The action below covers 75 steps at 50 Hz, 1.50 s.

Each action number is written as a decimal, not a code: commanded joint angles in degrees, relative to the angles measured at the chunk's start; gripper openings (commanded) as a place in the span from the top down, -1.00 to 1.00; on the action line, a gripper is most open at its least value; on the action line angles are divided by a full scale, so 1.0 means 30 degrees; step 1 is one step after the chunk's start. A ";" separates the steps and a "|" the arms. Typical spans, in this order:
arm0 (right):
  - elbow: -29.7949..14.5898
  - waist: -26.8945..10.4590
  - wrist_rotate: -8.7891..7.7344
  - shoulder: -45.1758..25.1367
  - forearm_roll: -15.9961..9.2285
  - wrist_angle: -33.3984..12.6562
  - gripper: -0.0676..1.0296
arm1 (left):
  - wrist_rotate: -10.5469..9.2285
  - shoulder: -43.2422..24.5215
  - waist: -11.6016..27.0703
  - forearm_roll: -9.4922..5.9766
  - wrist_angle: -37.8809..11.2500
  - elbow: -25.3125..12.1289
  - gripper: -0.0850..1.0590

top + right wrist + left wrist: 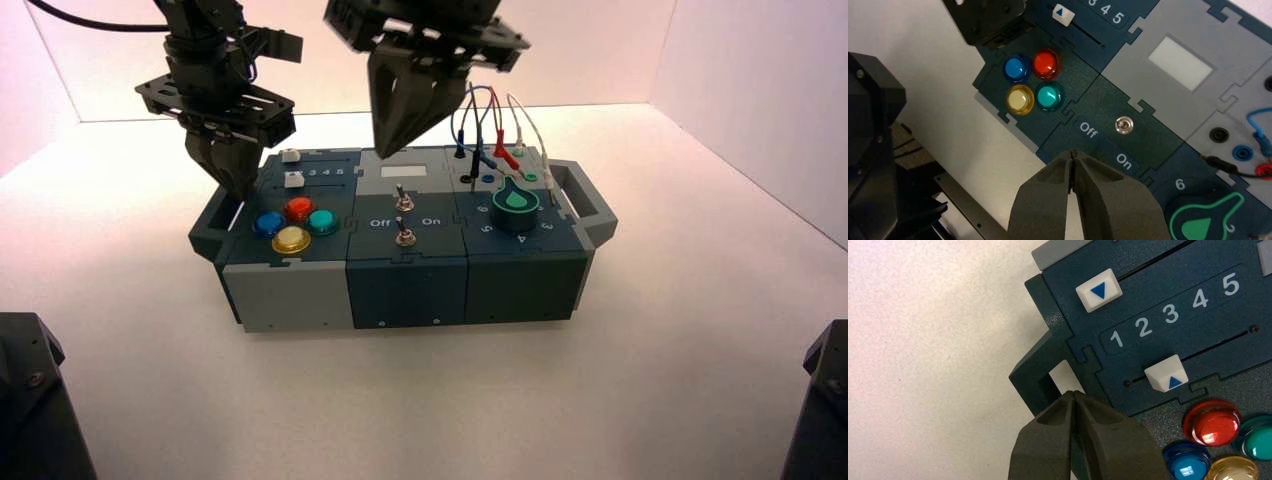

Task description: Flip the top switch on with the right gripper.

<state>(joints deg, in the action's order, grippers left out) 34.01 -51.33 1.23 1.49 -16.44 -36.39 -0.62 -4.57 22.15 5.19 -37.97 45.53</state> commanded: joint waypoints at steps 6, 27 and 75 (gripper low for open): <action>-0.1348 -0.0088 0.0088 -0.0879 -0.0146 -0.0469 0.92 | 0.0322 -0.0762 -0.0059 0.0088 0.0029 0.0176 0.91; -0.2871 0.0176 0.0088 -0.3281 -0.0029 -0.0498 0.91 | 0.0469 -0.1055 -0.0059 0.0088 -0.0029 0.0146 0.91; -0.2578 0.1729 0.0117 -0.3691 -0.0088 -0.0586 0.92 | 0.0645 -0.1260 -0.0059 0.0088 -0.0088 0.0117 0.91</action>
<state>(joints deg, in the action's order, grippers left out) 26.81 -45.62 1.41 -10.46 -16.17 -38.23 0.09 -5.54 22.15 5.27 -38.41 45.09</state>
